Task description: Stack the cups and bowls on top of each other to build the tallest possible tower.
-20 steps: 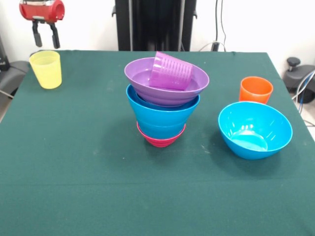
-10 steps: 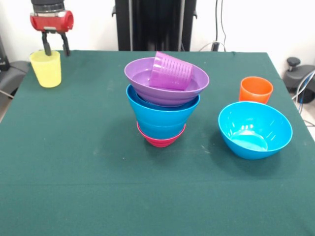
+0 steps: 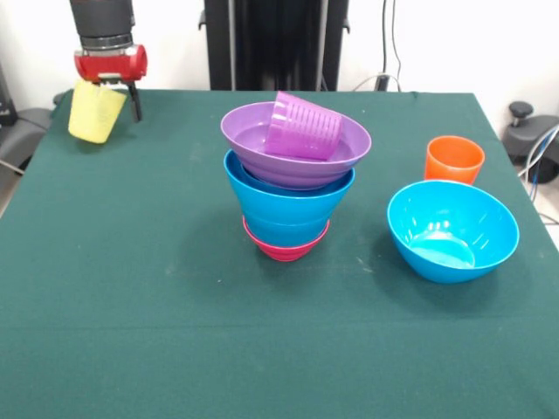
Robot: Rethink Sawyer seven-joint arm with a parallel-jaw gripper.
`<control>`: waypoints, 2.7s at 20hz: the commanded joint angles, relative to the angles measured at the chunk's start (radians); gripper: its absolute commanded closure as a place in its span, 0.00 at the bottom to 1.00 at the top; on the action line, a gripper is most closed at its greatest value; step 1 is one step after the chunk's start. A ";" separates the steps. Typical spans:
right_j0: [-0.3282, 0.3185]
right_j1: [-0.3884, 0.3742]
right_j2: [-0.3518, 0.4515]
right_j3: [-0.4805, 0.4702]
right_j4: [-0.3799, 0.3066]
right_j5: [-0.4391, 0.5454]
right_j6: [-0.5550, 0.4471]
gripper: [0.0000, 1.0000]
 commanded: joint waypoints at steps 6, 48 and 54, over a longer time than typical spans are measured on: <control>0.026 0.038 0.005 -0.085 -0.020 0.019 -0.128 0.00; -0.070 -0.628 0.380 0.353 0.639 0.179 -0.176 1.00; -0.025 -0.702 0.429 0.395 0.751 0.176 -0.117 1.00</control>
